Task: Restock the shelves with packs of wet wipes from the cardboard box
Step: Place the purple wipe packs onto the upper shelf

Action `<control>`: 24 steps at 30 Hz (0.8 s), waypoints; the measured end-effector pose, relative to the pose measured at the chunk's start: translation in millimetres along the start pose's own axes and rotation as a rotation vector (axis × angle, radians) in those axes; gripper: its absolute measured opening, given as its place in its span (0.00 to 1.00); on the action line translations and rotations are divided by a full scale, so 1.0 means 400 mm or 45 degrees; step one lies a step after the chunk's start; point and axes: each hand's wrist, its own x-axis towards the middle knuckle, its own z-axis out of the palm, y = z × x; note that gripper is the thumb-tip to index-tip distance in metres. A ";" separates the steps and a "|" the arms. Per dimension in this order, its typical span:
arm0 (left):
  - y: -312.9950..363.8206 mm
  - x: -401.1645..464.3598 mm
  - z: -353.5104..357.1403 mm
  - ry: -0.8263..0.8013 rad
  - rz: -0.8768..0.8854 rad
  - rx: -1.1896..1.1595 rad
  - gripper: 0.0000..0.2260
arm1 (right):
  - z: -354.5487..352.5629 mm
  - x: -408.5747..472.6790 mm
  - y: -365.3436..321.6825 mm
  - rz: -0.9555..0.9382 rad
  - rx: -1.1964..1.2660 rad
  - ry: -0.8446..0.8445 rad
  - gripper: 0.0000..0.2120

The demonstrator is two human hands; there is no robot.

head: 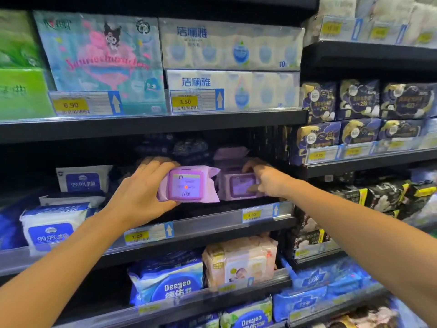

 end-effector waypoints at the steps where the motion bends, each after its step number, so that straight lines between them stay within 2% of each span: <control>1: 0.004 0.003 0.005 0.003 -0.023 -0.014 0.33 | 0.002 -0.003 -0.003 -0.008 -0.069 0.025 0.25; 7: 0.038 0.024 0.016 -0.046 -0.027 -0.081 0.31 | 0.023 -0.018 -0.018 0.023 -0.122 0.159 0.25; 9: 0.060 0.035 0.023 -0.026 -0.026 -0.092 0.32 | 0.024 -0.043 -0.020 -0.029 -0.078 0.312 0.24; 11: 0.096 0.054 0.034 -0.027 -0.110 -0.099 0.33 | 0.028 -0.081 -0.025 -0.102 0.211 0.513 0.18; 12: 0.115 0.066 0.043 -0.048 -0.167 -0.101 0.33 | 0.031 -0.102 -0.031 -0.094 0.452 0.537 0.16; 14: 0.151 0.090 0.070 -0.086 -0.250 -0.100 0.33 | 0.035 -0.138 -0.049 -0.002 0.959 0.430 0.14; 15: 0.166 0.099 0.090 -0.076 -0.270 -0.123 0.33 | 0.039 -0.148 -0.052 0.050 1.109 0.370 0.15; 19: 0.223 0.133 0.164 -0.004 -0.354 -0.416 0.31 | 0.019 -0.155 -0.033 0.174 1.001 0.369 0.24; 21: 0.252 0.152 0.175 -0.121 -0.466 -0.638 0.31 | 0.002 -0.153 -0.015 0.261 0.950 0.378 0.29; 24: 0.287 0.179 0.179 -0.340 -0.578 -0.947 0.24 | 0.000 -0.148 0.014 0.386 0.874 0.276 0.29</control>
